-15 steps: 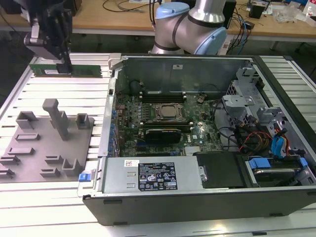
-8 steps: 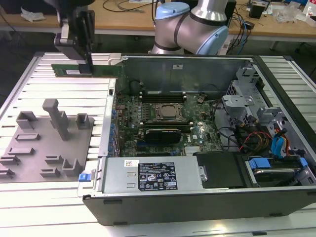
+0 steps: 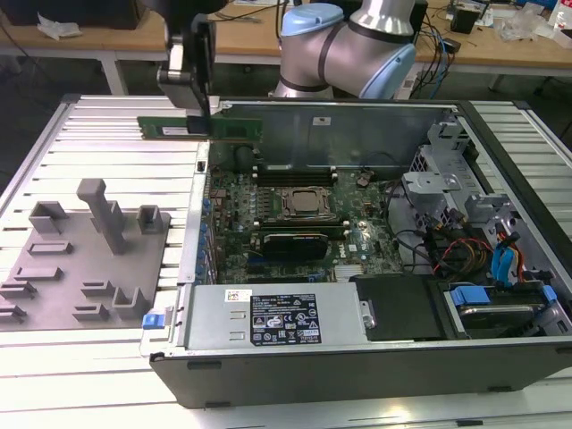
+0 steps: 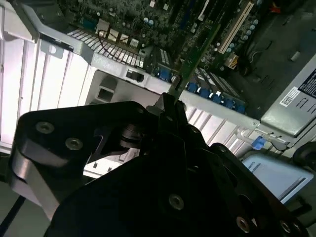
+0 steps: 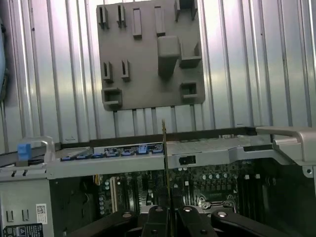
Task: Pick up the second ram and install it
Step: 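Pick up the second ram and move it above second insertion slot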
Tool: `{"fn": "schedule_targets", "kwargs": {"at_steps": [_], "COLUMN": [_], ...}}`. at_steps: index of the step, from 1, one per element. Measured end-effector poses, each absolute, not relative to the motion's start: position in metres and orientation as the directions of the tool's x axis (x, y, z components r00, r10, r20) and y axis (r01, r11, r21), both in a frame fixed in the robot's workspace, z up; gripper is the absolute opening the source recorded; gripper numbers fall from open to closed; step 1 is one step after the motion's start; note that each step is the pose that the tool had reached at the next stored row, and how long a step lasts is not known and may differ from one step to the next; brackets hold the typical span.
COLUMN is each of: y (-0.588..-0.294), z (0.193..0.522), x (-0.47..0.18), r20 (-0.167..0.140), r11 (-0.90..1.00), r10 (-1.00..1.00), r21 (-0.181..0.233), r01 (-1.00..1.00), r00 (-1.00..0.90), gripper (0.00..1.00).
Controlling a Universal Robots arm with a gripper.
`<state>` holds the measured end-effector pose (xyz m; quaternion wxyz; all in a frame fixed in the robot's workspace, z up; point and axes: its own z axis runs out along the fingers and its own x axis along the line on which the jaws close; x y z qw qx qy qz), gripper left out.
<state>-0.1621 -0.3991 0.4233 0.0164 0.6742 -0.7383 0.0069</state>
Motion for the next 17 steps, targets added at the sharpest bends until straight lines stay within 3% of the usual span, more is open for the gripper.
{"fn": "schedule_targets", "kwargs": {"at_steps": [17], "y": [-0.395], "z": [0.422], "x": [-0.084], "r20": [0.040], "r11": [0.091], "r10": [-0.995], "r21": [0.017], "r01": [-0.996], "r00": [-0.090], "gripper": [0.14]}}
